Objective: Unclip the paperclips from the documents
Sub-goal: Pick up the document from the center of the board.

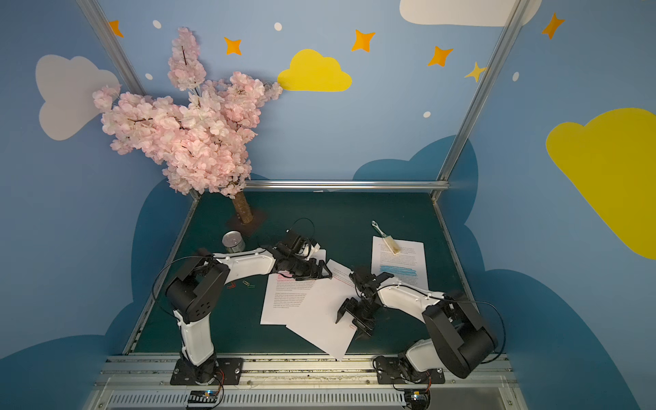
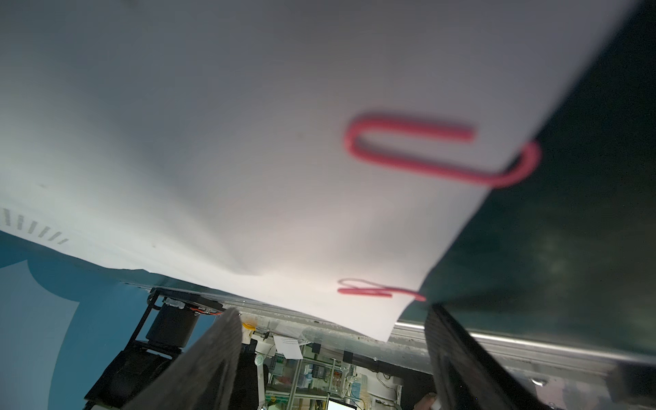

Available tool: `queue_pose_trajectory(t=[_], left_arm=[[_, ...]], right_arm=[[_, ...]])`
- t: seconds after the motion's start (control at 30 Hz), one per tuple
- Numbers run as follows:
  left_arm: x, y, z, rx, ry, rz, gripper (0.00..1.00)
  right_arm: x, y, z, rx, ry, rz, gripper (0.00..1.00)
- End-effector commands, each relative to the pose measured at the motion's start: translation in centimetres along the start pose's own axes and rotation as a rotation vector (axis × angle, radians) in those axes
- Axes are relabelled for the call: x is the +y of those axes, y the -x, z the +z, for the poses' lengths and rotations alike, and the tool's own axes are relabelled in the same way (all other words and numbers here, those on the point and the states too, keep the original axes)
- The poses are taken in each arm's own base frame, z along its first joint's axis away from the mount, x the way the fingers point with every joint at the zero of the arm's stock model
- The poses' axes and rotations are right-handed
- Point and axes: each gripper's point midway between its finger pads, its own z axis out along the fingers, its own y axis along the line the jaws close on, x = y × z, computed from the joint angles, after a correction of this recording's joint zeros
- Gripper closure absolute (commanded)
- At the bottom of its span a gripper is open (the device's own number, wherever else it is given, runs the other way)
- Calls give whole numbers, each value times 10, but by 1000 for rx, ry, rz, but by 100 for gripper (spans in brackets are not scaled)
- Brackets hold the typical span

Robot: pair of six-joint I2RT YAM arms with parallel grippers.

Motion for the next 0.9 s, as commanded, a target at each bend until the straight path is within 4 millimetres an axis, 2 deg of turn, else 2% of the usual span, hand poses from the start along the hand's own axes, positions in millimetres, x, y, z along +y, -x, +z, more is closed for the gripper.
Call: queue_pose_trajectory(t=[0.0, 0.23, 0.5, 0.7, 0.87], left_arm=[[26, -45, 16, 144, 57, -98, 10], [28, -48, 17, 150, 54, -108, 10], [26, -48, 18, 154, 39, -109, 11], [26, -52, 17, 160, 31, -117, 11], [26, -52, 15, 160, 33, -108, 11]], right_arm=[[117, 55, -5, -341, 400, -415, 19], [137, 50, -14, -360, 445, -464, 20], [141, 51, -7, -357, 451, -473, 27], [145, 53, -15, -404, 464, -496, 32], [140, 48, -23, -401, 409, -485, 42]])
